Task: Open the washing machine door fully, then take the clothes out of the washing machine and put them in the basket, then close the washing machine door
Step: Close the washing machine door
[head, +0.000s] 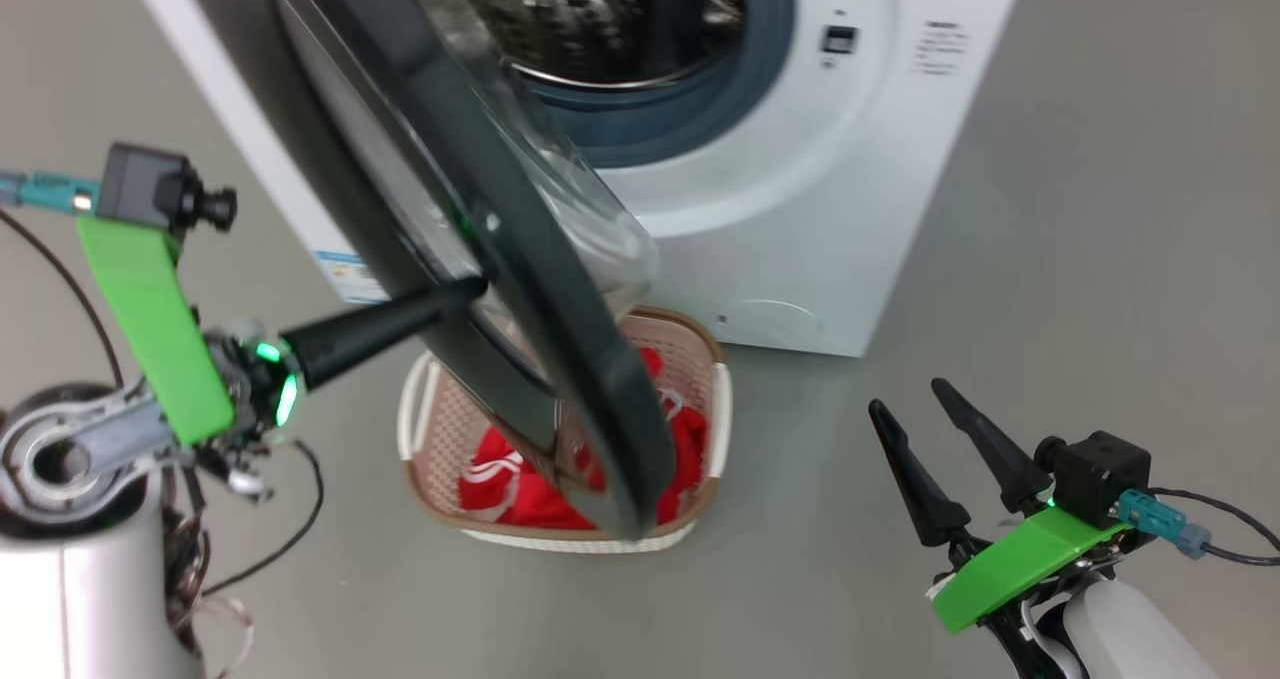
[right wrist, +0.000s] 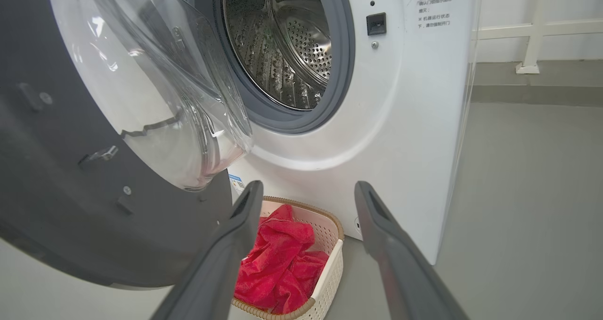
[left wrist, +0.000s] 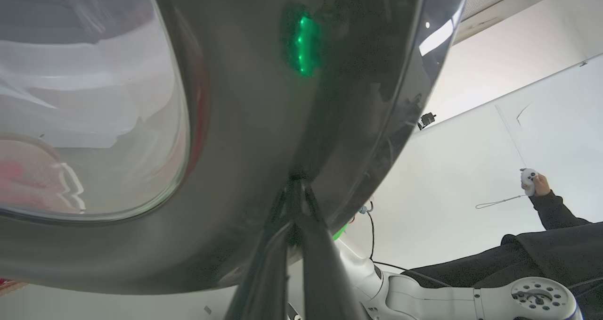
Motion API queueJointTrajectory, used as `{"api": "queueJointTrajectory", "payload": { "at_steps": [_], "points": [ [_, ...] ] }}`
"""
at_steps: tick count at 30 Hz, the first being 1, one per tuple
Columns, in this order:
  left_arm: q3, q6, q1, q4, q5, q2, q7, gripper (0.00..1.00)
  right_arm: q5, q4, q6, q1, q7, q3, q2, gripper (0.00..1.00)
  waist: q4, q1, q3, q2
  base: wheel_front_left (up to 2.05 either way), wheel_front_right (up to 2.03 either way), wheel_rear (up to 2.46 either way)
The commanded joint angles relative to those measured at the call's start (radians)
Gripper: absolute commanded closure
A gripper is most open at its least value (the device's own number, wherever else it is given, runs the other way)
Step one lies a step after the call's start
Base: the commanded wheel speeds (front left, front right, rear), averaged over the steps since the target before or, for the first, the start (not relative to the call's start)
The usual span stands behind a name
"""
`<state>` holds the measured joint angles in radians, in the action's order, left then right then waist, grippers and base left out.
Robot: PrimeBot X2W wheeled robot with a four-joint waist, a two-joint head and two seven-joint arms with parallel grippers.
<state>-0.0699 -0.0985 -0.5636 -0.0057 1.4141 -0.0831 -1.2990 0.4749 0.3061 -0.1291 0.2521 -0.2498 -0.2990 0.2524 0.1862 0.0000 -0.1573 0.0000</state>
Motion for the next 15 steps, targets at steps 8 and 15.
{"api": "queueJointTrajectory", "payload": {
  "at_steps": [8,15],
  "points": [
    [-0.028,-0.019,-0.137,0.073,-0.010,0.005,0.094,1.00,-0.018,-0.039,-0.002,0.038,-0.012,0.007,-0.019,0.00,-0.138,0.0000,-0.049,0.0000,0.00,0.00,0.00],
    [-0.041,-0.028,-0.237,0.198,-0.035,0.006,0.176,1.00,-0.020,-0.042,-0.002,0.047,-0.012,0.013,-0.030,0.00,-0.204,0.0000,-0.063,0.0000,0.00,0.00,0.00]
  ]
}}
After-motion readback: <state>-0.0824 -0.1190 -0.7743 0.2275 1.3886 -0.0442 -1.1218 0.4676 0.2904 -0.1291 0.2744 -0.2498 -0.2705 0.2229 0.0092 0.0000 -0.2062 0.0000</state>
